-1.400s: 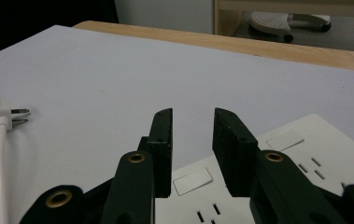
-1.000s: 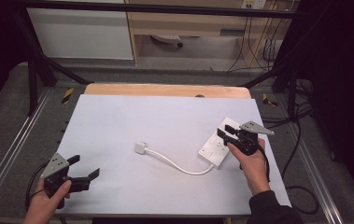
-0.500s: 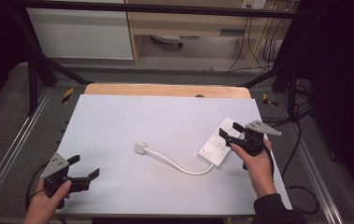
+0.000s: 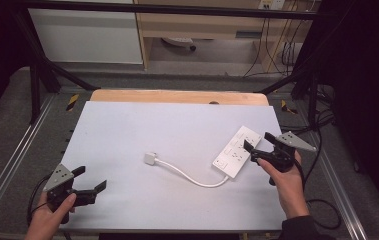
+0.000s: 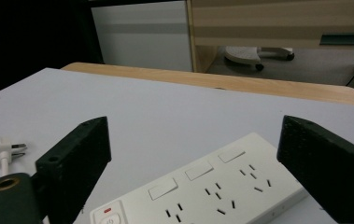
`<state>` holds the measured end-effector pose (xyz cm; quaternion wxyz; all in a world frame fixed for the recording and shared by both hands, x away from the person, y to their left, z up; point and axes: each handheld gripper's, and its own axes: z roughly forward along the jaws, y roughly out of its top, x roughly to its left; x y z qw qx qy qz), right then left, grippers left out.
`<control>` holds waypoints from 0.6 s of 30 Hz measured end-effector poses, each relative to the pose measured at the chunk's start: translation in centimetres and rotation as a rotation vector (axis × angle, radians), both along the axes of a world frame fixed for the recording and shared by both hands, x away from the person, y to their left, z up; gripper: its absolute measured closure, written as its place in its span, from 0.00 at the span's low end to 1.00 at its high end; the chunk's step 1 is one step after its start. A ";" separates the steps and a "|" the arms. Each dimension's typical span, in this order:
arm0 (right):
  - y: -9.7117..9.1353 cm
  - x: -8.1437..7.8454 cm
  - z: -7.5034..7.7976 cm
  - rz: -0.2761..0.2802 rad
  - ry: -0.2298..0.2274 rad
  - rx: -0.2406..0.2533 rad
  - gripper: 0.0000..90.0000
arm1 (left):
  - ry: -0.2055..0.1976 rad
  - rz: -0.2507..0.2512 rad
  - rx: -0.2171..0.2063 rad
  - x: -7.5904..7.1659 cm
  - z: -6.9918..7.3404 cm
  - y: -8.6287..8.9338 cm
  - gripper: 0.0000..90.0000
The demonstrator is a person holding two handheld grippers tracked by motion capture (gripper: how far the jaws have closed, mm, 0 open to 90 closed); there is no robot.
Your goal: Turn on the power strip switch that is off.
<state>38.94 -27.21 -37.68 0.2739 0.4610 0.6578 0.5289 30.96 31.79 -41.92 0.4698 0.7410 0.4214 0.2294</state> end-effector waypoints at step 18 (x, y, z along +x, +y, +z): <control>-3.1 -3.7 -3.9 -0.034 -0.012 -0.035 0.04 | 0.001 0.001 -0.001 0.0 0.0 0.0 0.06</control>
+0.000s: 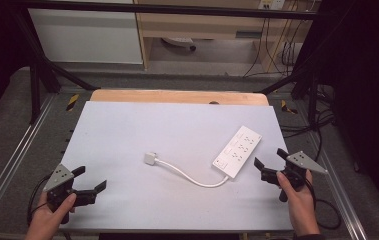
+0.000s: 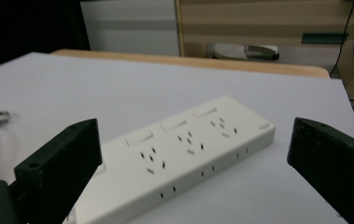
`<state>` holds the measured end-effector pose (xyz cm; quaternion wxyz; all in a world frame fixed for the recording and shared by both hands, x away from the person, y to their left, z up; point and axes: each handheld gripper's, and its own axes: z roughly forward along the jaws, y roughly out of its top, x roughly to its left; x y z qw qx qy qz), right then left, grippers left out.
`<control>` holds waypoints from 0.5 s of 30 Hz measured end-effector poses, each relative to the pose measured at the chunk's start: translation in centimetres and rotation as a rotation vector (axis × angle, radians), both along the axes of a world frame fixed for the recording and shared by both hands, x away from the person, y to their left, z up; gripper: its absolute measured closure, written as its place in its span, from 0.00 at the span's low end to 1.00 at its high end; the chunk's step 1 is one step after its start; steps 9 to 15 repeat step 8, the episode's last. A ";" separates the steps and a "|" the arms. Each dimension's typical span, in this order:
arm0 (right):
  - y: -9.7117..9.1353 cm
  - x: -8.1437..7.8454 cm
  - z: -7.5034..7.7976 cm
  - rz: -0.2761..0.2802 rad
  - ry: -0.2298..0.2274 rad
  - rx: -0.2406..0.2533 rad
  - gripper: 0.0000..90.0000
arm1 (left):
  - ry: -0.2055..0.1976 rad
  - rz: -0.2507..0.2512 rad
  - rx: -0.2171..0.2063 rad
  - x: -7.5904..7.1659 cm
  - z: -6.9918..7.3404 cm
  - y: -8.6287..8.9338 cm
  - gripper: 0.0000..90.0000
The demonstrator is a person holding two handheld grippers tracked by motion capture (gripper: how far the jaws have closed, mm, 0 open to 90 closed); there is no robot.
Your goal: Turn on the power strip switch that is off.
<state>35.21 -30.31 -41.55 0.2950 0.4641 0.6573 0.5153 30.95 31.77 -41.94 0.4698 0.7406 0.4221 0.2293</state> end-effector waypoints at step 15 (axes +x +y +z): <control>-0.1 -0.1 -3.0 0.016 0.096 -0.063 0.05 | -0.001 -0.002 0.002 0.0 0.0 0.0 0.06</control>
